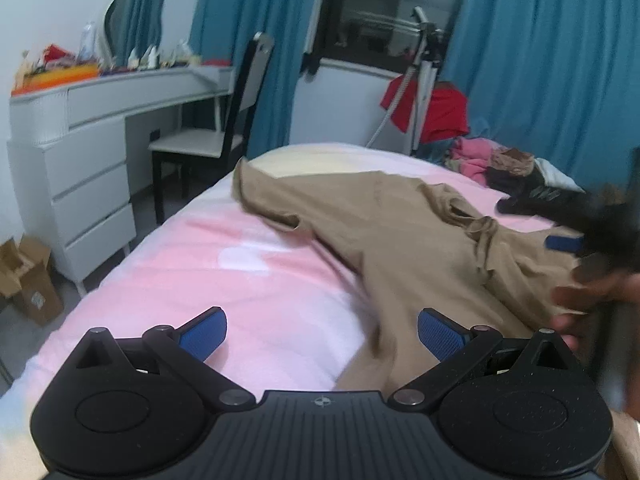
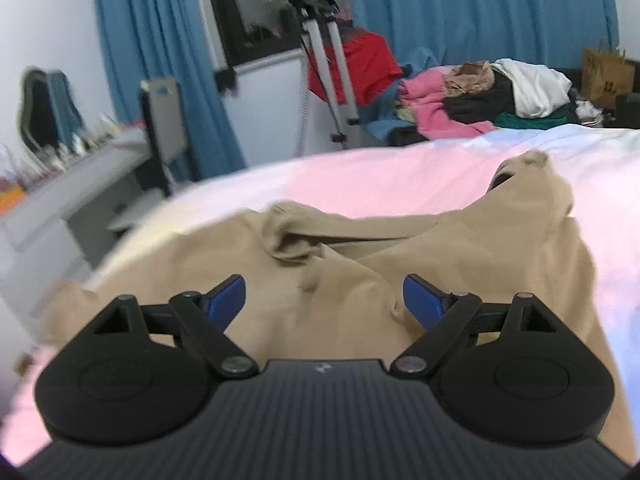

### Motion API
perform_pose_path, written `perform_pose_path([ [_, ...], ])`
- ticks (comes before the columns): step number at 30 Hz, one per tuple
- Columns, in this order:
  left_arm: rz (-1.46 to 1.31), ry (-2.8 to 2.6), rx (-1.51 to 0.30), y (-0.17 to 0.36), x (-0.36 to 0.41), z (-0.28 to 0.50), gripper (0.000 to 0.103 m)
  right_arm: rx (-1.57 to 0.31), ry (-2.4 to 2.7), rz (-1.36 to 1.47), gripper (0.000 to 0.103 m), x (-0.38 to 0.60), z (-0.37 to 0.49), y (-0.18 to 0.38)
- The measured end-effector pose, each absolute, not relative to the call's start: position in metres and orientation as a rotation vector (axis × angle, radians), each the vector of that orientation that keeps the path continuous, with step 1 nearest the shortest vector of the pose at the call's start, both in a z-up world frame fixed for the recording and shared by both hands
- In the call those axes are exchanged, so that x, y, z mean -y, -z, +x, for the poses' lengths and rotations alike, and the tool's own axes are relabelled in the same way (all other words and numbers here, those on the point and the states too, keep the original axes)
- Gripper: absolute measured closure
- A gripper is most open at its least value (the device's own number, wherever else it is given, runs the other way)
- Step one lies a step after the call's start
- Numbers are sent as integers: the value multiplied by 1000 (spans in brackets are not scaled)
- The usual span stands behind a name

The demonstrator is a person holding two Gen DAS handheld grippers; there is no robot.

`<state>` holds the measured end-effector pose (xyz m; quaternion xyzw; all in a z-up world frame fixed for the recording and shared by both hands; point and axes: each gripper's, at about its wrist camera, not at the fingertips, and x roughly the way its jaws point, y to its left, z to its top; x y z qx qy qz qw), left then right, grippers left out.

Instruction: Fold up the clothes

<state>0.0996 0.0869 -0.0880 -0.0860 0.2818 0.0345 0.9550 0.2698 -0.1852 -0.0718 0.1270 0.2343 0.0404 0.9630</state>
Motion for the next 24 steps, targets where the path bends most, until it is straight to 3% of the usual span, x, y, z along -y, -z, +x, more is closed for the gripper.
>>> perform_pose_path([
  [11,-139,2,-513,65,-56,52,0,-375,-58,279,16,245,71,-15],
  [17,-81,104,-558,67,-20,31,0,-367,28,365,16,291,-12,2],
  [24,-101,255,-654,76,27,0,3,-338,105,429,16,326,-48,17],
])
